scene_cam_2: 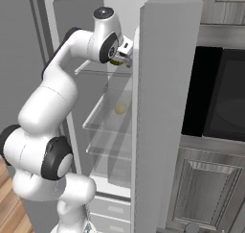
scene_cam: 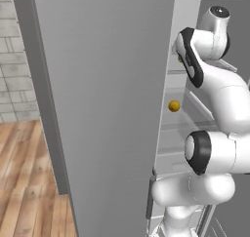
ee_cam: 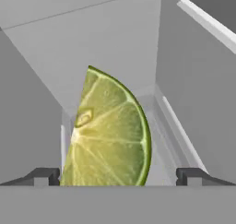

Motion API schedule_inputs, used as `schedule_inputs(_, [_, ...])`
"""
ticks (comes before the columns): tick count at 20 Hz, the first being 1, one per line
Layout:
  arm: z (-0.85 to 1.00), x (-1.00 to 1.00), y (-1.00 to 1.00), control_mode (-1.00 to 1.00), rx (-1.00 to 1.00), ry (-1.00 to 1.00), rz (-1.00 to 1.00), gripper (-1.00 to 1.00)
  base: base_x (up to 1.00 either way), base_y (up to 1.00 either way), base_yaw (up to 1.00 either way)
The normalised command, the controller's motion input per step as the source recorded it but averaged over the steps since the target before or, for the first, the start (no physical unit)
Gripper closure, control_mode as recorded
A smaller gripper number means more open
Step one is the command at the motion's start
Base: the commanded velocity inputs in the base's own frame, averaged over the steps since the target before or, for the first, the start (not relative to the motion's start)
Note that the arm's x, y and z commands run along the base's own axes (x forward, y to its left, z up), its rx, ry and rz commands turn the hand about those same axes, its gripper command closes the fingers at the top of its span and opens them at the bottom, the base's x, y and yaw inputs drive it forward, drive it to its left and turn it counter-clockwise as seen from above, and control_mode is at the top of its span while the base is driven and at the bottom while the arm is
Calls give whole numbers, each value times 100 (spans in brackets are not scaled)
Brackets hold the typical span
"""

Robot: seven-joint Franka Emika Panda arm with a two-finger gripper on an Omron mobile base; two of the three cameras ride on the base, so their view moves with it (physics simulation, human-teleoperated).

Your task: Take the lemon wedge from the fridge and place it on the plate with fish on the dining counter.

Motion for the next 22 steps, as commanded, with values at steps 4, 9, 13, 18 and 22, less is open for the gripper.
schedule_inputs(4, [-100, -9, 0, -100, 0, 9, -10, -100, 0, 0, 0])
schedule_inputs(9, [-94, 1, 0, -100, 0, 6, -9, 100, 0, 0, 0])
schedule_inputs(13, [-11, 7, 0, -100, 0, -3, -3, 100, 0, 0, 0])
schedule_inputs(18, [10, -11, 0, -100, 3, 0, 0, 100, 0, 0, 0])
schedule_inputs(22, [87, -84, 4, -100, 7, 6, 0, 100, 0, 0, 0])
